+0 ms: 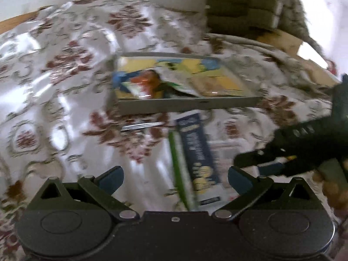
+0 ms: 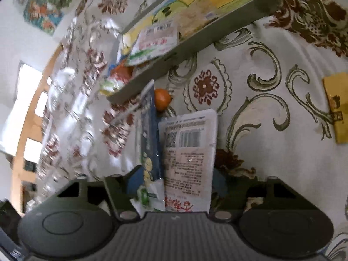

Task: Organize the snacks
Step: 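Grasp the blue milk-powder stick with the left gripper while the right grasps a white packet, then lift and carry the blue stick and white packet over the tray with both grippers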

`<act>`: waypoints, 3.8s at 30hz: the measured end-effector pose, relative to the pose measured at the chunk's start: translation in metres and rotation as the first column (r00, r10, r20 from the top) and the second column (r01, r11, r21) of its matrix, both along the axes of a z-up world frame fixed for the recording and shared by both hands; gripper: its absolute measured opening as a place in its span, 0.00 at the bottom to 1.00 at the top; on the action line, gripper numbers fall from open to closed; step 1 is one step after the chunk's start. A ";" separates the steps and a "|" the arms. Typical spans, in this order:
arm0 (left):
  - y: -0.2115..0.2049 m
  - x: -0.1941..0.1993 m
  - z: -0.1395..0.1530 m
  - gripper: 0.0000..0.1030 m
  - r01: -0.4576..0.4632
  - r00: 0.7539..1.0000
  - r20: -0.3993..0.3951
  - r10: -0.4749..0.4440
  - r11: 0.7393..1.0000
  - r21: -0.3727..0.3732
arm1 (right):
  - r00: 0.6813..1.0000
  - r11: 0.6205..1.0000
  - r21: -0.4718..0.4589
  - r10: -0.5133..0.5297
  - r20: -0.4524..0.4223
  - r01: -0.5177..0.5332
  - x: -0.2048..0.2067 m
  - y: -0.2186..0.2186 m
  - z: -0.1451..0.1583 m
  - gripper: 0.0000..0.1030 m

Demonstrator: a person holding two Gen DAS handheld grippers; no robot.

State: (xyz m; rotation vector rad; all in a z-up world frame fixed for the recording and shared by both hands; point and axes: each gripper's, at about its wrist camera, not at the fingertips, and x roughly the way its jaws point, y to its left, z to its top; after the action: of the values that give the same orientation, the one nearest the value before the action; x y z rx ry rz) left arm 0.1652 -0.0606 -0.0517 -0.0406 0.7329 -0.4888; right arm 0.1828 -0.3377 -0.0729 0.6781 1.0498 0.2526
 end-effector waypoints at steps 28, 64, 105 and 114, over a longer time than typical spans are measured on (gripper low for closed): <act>-0.003 0.070 -0.045 0.36 -0.009 0.934 -0.342 -0.106 0.947 -0.320 | 0.998 0.991 0.120 -0.046 -0.042 0.051 0.002 -0.014 -0.011 0.34; 0.007 0.058 -0.054 0.25 -0.105 0.906 -0.422 -0.011 0.962 -0.251 | 0.999 0.998 0.060 0.031 -0.035 -0.029 0.003 0.014 -0.026 0.27; 0.002 0.011 -0.011 0.22 -0.108 0.968 -0.242 0.062 0.978 -0.179 | 0.963 0.990 -0.098 -0.069 0.261 0.097 -0.043 0.010 0.036 0.10; 0.006 0.012 0.003 0.22 -0.116 0.981 -0.183 0.070 0.960 -0.254 | 0.925 0.987 -0.057 -0.122 0.361 0.153 -0.040 0.004 0.045 0.10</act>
State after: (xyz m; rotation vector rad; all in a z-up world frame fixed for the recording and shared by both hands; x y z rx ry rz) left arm 0.1773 -0.0545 -0.0482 -0.3695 0.8278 -0.4934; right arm 0.1430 -0.3332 -0.0278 0.5995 0.6579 0.1988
